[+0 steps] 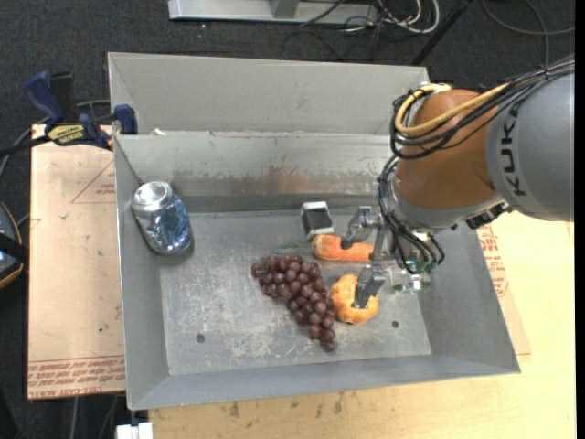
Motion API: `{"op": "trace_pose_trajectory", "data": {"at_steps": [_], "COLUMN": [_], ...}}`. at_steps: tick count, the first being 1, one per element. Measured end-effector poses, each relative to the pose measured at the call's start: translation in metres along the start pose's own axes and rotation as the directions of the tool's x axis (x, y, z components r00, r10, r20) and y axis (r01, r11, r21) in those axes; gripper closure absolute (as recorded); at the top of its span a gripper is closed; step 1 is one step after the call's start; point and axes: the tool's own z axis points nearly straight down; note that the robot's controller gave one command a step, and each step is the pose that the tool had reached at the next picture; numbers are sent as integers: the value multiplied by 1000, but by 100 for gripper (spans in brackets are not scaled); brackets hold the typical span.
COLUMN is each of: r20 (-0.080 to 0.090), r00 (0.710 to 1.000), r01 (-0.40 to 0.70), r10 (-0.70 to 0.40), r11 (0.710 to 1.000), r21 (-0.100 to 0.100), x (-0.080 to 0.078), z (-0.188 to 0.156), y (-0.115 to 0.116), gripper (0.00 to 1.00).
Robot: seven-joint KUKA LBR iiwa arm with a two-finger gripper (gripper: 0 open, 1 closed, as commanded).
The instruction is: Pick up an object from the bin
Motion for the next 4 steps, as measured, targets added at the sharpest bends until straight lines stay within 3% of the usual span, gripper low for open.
{"op": "trace_pose_trajectory", "data": {"at_steps": [1,2,3,4], "r20": [7,12,2,-8], "r00": [1000,1000,999,999], "r01": [1,-5,-43,-32], "r10": [-1,5,43,32], "r11": [1000,1000,999,999], "r21": [0,0,7,5], "x": [-2,12,-3,-13], "z": [-4,72,90,91], "y": [0,48,79,80], "gripper": [0,0,0,0]}}
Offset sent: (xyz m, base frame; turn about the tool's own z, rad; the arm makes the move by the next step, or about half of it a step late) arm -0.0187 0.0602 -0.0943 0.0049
